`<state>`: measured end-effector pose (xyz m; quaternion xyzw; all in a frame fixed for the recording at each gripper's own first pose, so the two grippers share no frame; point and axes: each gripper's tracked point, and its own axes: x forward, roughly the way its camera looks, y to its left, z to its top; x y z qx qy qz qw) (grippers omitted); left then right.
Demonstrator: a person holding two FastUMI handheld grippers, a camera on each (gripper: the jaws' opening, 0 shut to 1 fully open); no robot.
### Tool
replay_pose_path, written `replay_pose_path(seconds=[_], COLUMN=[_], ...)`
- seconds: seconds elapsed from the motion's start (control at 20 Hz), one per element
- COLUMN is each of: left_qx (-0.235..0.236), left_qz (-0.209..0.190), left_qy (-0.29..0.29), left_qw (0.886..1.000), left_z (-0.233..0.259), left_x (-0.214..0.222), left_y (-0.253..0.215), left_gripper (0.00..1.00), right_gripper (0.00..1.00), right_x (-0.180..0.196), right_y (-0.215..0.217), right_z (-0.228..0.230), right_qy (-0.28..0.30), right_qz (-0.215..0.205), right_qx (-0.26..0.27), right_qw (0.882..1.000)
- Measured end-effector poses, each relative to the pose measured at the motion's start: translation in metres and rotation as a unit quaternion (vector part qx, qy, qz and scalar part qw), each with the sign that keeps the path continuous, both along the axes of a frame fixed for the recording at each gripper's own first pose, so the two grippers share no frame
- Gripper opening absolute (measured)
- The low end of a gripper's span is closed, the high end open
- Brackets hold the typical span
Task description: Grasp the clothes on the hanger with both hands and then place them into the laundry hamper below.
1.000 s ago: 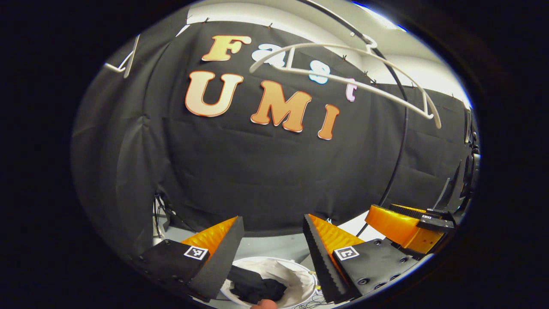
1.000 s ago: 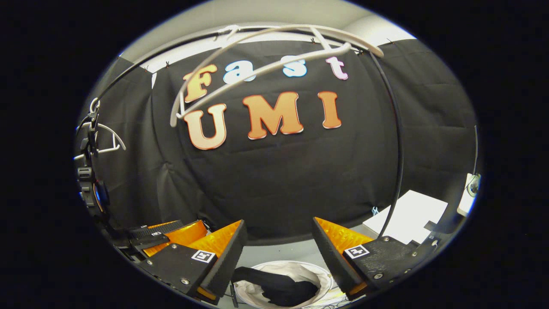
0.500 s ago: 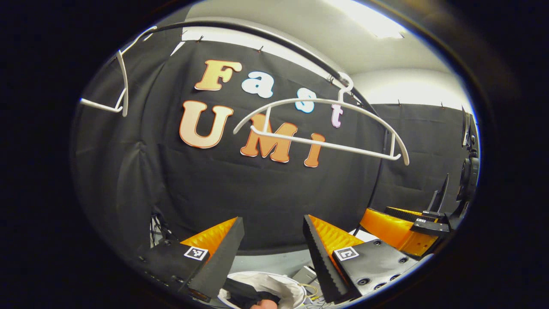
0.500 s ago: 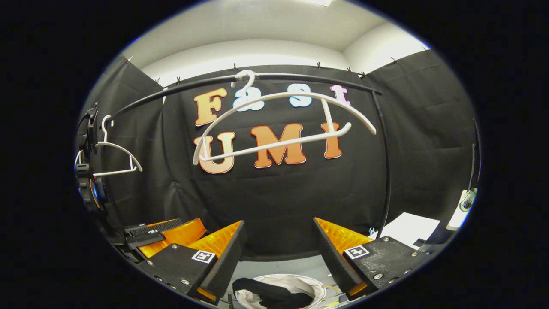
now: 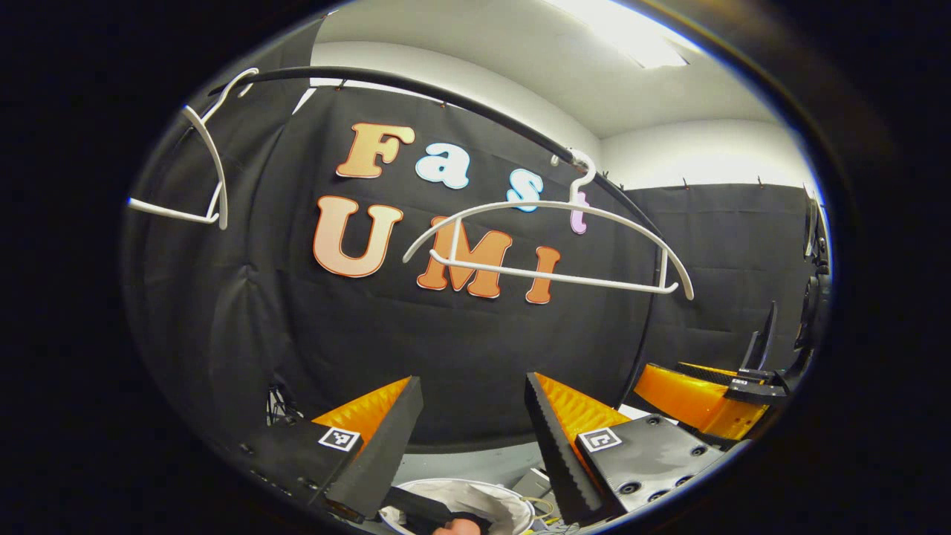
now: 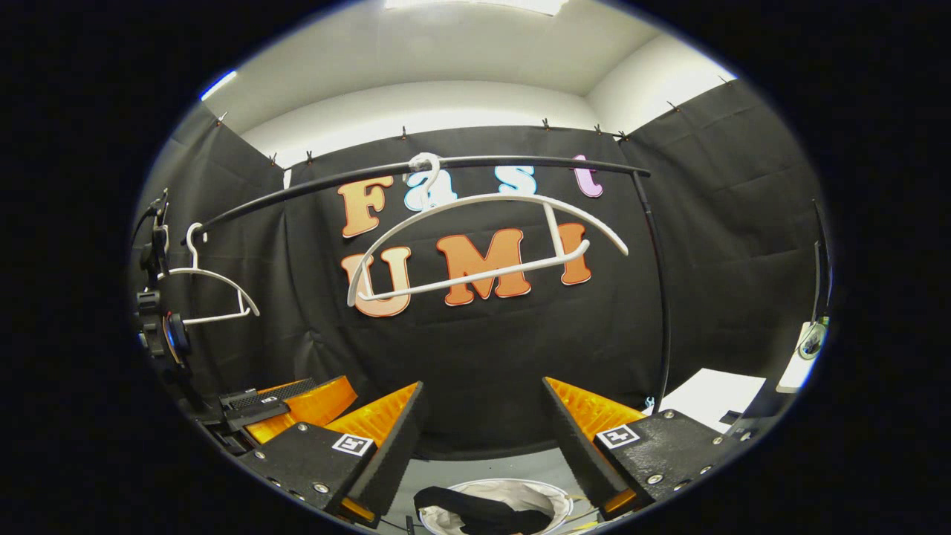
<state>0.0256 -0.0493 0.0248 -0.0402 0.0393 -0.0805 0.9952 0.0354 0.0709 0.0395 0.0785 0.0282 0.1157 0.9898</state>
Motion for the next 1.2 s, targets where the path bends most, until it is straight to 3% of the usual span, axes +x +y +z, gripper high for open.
replay_pose_path(seconds=[0.15,0.2,0.7,0.75,0.85,0.9,1.05,1.1,1.15,1.2], left_qx=[-0.012,-0.015,-0.017,-0.016,-0.015,-0.015,-0.011,-0.011,-0.012,-0.011], left_qz=[-0.003,-0.002,-0.006,-0.007,-0.009,-0.01,-0.01,-0.009,-0.009,-0.009], left_qy=[-0.002,-0.003,-0.021,-0.023,-0.023,-0.022,-0.021,-0.023,-0.023,-0.022], left_qw=[1.0,1.0,1.0,1.0,1.0,1.0,1.0,1.0,1.0,1.0], left_z=[0.002,0.003,0.01,0.012,0.011,0.011,0.009,0.01,0.009,0.009], left_x=[0.0,0.002,0.01,0.011,0.011,0.01,0.013,0.013,0.015,0.017], left_y=[-0.002,-0.003,-0.011,-0.012,-0.013,-0.014,-0.013,-0.012,-0.012,-0.012], left_gripper=[0.85,0.98,0.99,0.92,0.92,0.99,0.99,0.92,0.92,0.99], right_gripper=[0.94,0.93,0.94,0.94,0.93,0.93,0.93,0.93,0.93,0.93], right_x=[0.002,0.003,0.011,0.011,0.013,0.011,0.013,0.015,0.017,0.016], right_y=[-0.009,-0.011,-0.029,-0.029,-0.028,-0.029,-0.029,-0.029,-0.029,-0.029], right_z=[0.007,0.009,0.008,0.007,0.008,0.008,0.008,0.009,0.008,0.007], right_qy=[-0.014,-0.017,-0.02,-0.019,-0.02,-0.021,-0.022,-0.023,-0.022,-0.021], right_qz=[-0.007,-0.009,-0.027,-0.027,-0.028,-0.029,-0.029,-0.029,-0.03,-0.03], right_qx=[-0.003,-0.003,-0.009,-0.009,-0.01,-0.01,-0.01,-0.009,-0.008,-0.008], right_qw=[1.0,1.0,0.999,0.999,0.999,0.999,0.999,0.999,0.999,0.999])
